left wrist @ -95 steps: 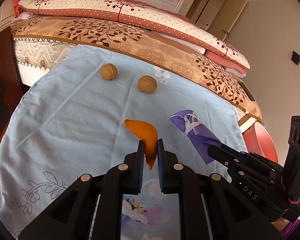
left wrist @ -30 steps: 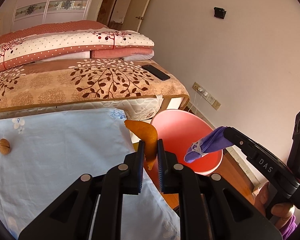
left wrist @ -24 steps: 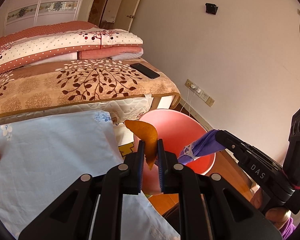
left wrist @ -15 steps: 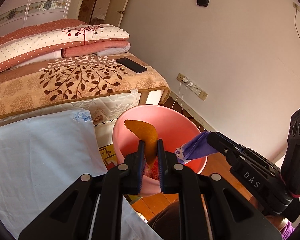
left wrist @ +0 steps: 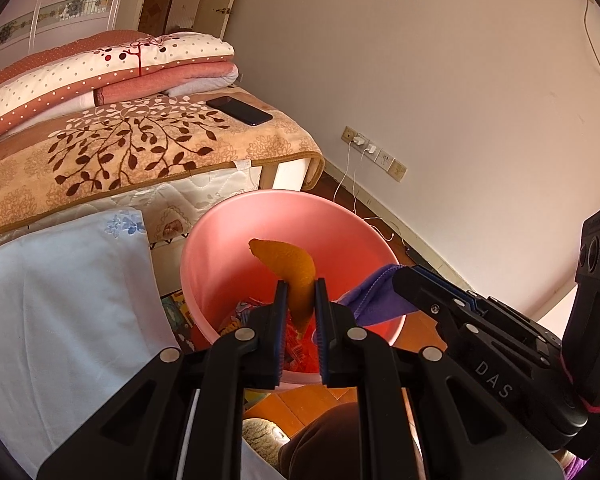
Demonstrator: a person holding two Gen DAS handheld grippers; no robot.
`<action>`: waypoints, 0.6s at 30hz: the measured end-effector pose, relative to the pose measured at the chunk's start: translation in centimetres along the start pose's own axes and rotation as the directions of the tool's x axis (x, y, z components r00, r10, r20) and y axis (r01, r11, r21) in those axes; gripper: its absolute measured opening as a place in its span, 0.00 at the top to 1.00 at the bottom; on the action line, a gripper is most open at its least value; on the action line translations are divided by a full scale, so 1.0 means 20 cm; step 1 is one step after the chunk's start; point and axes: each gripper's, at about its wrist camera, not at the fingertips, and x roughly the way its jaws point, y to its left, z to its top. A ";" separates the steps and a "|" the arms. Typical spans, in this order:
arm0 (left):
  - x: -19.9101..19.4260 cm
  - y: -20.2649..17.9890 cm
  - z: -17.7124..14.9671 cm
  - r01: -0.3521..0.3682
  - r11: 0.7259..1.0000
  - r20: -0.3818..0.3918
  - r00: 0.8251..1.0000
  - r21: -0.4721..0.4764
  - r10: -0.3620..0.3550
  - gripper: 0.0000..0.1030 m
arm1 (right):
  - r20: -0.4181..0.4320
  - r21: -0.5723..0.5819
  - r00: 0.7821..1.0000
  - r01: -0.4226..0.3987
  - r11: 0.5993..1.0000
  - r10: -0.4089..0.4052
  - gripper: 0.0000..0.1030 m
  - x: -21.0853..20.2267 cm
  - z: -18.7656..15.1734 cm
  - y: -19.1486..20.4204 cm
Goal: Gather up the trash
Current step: 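Carry the orange peel and purple cloth over the pink bin, then open the left tool then the right tool to drop peel and cloth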
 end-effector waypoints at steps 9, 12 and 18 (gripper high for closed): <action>0.07 0.00 -0.01 -0.013 1.000 -0.036 0.999 -0.004 0.013 0.87 | -0.019 0.005 1.000 0.005 1.000 -0.005 0.90 0.03 -0.02 -0.03; 0.09 0.00 -0.01 -0.020 1.000 -0.058 0.998 -0.003 0.020 0.85 | -0.022 0.006 1.000 0.007 1.000 -0.006 0.90 0.04 -0.01 -0.03; 0.09 0.00 -0.02 -0.019 1.000 -0.066 0.998 -0.006 0.019 0.76 | -0.024 0.005 1.000 0.007 1.000 -0.007 0.90 0.04 -0.01 -0.03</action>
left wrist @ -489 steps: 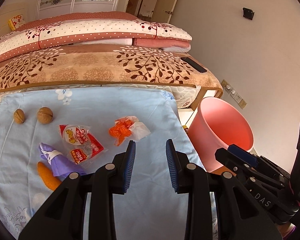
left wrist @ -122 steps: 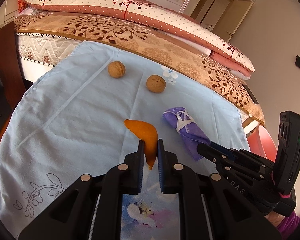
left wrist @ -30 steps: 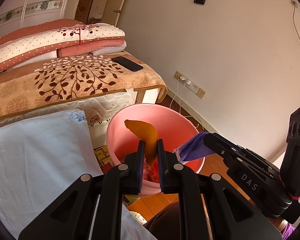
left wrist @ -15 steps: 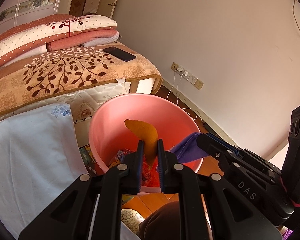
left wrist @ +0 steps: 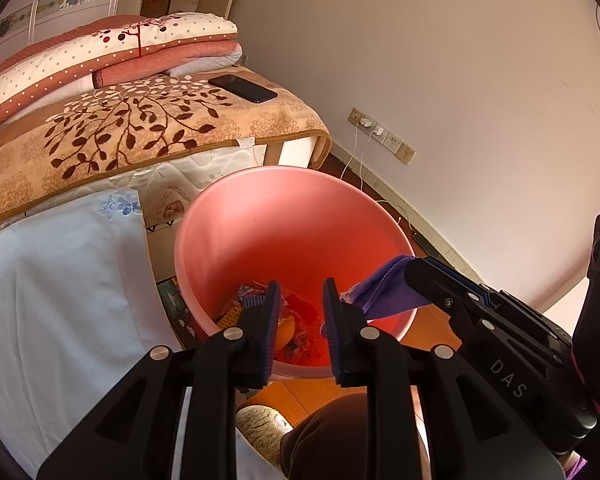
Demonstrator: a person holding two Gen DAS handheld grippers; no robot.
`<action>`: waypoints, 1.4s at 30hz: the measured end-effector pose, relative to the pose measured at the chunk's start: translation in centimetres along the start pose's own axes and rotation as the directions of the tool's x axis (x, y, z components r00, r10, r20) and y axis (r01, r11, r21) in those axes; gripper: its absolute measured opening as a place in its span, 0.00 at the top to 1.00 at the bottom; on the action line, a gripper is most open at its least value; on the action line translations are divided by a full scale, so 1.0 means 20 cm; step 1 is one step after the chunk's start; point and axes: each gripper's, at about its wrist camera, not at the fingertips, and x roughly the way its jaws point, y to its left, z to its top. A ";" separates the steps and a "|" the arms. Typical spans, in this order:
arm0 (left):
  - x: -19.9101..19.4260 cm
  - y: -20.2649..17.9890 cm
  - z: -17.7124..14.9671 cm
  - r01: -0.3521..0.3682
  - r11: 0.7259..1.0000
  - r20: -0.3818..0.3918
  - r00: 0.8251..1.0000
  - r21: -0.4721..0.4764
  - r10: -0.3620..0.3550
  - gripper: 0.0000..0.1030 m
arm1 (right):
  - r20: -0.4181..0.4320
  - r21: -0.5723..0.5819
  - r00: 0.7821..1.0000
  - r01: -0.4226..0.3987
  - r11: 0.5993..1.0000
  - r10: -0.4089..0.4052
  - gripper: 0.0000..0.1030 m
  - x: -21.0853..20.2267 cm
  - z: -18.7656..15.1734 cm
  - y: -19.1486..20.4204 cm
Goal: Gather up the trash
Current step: 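Open the left tool then the right tool to drop peel and cloth, then lift both open tools up and away from the bin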
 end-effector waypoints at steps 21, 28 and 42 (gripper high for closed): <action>-0.03 0.00 -0.02 -0.020 1.000 0.002 1.000 -0.008 0.020 0.64 | 0.004 0.001 1.000 -0.005 1.000 0.005 0.82 -0.02 -0.02 0.00; -0.06 0.01 -0.03 -0.029 1.000 0.012 1.000 -0.005 0.029 0.64 | 0.006 -0.008 1.000 -0.010 1.000 0.010 0.78 -0.04 -0.02 0.01; -0.16 -0.01 -0.05 -0.073 0.997 0.066 0.995 0.014 0.072 0.64 | 0.037 -0.043 0.999 0.017 0.999 -0.016 0.70 -0.14 -0.08 0.07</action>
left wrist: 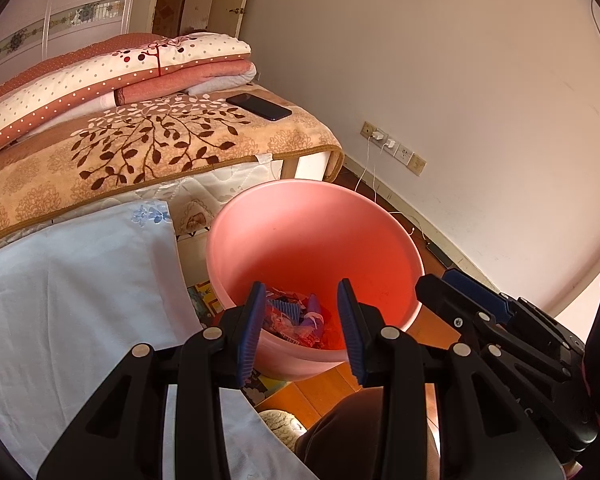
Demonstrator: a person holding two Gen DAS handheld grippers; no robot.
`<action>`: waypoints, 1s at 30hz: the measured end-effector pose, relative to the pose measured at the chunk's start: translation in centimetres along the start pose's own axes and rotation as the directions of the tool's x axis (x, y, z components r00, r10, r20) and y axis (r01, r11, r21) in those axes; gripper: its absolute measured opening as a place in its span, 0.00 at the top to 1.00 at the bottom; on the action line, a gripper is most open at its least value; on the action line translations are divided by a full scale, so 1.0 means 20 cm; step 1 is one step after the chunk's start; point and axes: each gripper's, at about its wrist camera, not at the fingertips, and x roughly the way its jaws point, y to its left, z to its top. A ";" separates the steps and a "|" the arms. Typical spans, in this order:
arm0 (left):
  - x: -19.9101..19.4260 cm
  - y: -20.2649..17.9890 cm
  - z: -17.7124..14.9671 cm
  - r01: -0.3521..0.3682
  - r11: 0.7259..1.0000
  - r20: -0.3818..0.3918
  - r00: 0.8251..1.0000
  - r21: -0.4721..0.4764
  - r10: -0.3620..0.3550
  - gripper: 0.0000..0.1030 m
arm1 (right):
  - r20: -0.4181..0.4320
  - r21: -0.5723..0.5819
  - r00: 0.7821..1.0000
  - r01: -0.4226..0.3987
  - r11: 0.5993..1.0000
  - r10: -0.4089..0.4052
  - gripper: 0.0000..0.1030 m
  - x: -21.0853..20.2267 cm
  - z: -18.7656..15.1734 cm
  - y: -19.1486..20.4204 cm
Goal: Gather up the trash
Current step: 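Lift both open tools up and away from the bin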
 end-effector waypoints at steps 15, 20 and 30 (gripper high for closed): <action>-0.16 0.01 -0.02 -0.053 0.998 0.105 0.993 0.033 0.050 0.64 | 0.027 -0.053 0.999 0.048 0.997 -0.046 0.49 -0.09 -0.09 0.10; -0.20 0.02 -0.04 -0.066 0.997 0.121 0.991 0.033 0.061 0.64 | 0.050 -0.070 0.997 0.060 0.996 -0.057 0.42 -0.12 -0.11 0.14; -0.29 0.03 -0.07 -0.095 0.995 0.166 0.982 0.029 0.089 0.64 | 0.072 -0.080 0.994 0.091 0.993 -0.085 0.35 -0.16 -0.13 0.20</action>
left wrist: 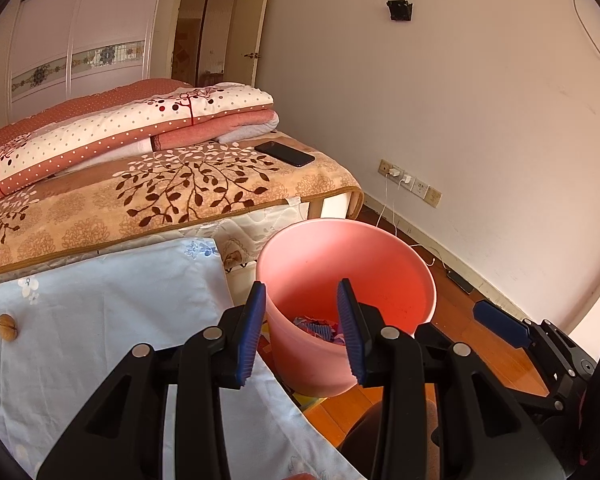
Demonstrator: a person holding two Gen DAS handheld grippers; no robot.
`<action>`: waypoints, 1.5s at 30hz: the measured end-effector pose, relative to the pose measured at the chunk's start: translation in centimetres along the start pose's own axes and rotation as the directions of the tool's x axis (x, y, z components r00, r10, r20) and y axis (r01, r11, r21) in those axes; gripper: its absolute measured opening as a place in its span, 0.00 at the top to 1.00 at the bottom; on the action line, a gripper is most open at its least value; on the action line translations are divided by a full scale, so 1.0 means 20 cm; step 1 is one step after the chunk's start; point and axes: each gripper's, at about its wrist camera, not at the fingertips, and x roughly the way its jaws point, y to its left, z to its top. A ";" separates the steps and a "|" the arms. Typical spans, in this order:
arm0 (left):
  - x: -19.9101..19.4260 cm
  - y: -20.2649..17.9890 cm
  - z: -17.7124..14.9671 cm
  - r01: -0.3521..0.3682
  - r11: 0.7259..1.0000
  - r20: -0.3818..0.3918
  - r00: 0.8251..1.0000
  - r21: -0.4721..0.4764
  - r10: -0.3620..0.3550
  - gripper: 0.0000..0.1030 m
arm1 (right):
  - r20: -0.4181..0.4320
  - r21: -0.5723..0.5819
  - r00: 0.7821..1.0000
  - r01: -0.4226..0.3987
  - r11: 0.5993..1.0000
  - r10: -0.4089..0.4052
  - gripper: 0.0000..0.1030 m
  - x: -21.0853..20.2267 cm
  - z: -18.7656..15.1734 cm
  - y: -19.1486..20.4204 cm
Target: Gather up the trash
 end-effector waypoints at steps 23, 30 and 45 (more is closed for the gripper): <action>-0.10 0.02 -0.01 -0.001 1.000 0.040 0.999 -0.002 0.001 0.64 | 0.020 0.052 0.999 0.037 0.998 -0.038 0.33 -0.07 0.00 0.01; -0.11 0.04 -0.02 -0.001 1.000 0.040 0.999 -0.010 0.002 0.64 | 0.032 0.058 0.999 0.039 0.998 -0.041 0.33 -0.09 0.00 0.02; -0.10 0.07 -0.05 -0.005 1.000 0.021 1.000 -0.028 0.005 0.64 | 0.031 0.071 0.999 0.041 0.997 -0.044 0.33 -0.09 0.00 0.04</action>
